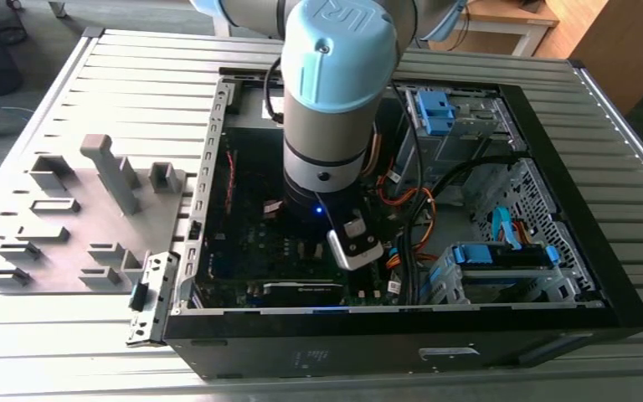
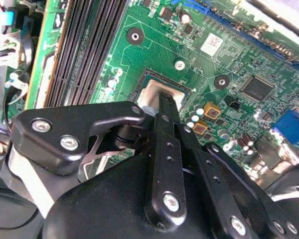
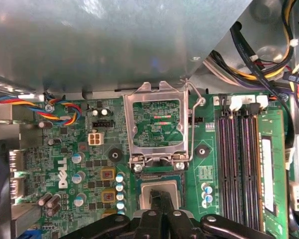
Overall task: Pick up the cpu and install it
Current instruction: 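Place the cpu into insertion slot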
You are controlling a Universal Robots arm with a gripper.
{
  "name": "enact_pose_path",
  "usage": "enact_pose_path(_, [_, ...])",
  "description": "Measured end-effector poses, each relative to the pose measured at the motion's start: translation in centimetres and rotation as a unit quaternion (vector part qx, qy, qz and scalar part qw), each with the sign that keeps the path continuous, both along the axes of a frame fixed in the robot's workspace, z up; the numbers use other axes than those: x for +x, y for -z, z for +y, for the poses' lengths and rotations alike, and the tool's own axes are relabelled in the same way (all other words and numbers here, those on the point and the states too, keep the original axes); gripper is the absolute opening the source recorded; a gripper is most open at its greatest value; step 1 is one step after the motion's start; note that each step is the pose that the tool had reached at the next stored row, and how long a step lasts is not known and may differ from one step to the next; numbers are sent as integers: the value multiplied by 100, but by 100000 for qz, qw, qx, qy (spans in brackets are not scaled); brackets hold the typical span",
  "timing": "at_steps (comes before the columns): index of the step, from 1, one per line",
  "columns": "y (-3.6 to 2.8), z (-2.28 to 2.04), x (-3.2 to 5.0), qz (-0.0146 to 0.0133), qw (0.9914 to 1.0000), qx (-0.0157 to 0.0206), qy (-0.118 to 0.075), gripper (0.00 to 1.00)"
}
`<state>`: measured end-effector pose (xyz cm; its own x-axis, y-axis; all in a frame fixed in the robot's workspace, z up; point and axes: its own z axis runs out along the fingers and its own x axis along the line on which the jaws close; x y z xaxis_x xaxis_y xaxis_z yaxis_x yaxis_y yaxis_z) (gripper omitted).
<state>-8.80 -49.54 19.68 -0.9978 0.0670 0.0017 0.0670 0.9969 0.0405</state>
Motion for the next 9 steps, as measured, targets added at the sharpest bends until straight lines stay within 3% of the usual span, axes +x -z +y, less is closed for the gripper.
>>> enact_pose_path(9, [1, 0, -21, -93, 100000, -9, 5, 11])
